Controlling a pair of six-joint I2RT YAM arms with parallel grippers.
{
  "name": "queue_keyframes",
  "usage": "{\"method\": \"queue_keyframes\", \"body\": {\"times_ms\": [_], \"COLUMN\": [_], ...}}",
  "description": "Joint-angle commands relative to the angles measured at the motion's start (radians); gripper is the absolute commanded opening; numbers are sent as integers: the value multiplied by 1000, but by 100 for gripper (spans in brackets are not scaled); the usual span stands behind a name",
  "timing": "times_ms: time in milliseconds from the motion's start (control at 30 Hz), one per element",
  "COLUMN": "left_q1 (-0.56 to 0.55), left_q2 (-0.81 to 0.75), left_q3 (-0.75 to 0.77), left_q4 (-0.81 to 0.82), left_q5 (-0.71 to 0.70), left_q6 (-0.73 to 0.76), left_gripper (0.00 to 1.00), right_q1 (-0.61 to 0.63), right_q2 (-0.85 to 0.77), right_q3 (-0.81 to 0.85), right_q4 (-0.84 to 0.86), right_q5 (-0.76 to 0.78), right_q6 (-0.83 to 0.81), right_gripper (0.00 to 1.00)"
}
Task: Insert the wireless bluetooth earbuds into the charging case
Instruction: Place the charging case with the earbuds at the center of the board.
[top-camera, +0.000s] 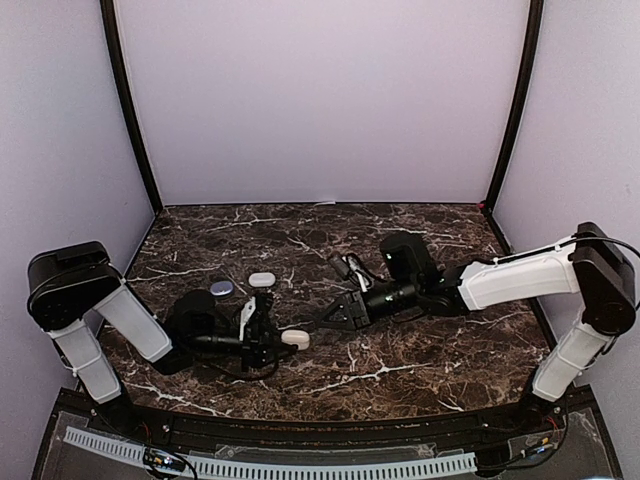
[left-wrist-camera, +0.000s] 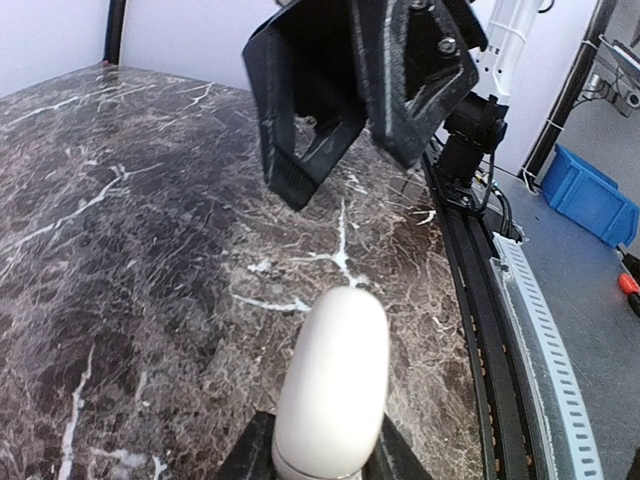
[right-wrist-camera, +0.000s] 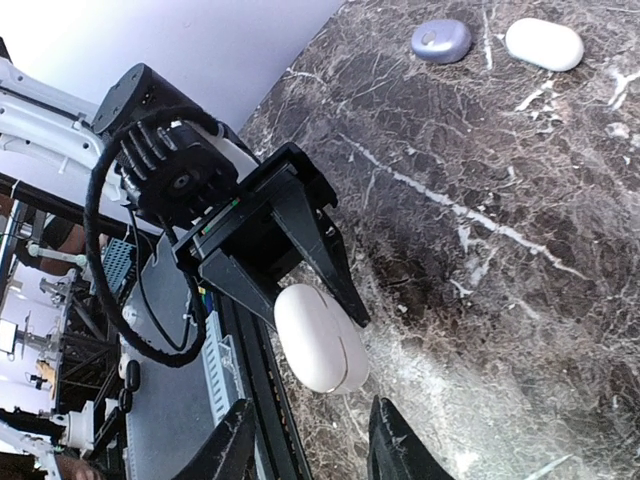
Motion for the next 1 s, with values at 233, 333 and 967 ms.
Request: {"method": "queue_keyframes", "body": {"times_ms": [233, 333, 967], "left_q1": [85, 118, 194], "left_q2": [-73, -90, -103], "left_q3": [154, 211, 457], "left_q4": [-375, -505, -875], "left_q5": [-141, -179, -309], "left_q6": [-167, -199, -255], "left_gripper": [31, 32, 36], "right_q1": [-39, -48, -99], "right_q2": [-103, -137, -255], "right_q3": [-81, -106, -189], "right_q4": [2, 4, -69], "right_q5": [161, 207, 383], "right_q6": [-22, -21, -51], "right_gripper": [37, 37, 36]}}
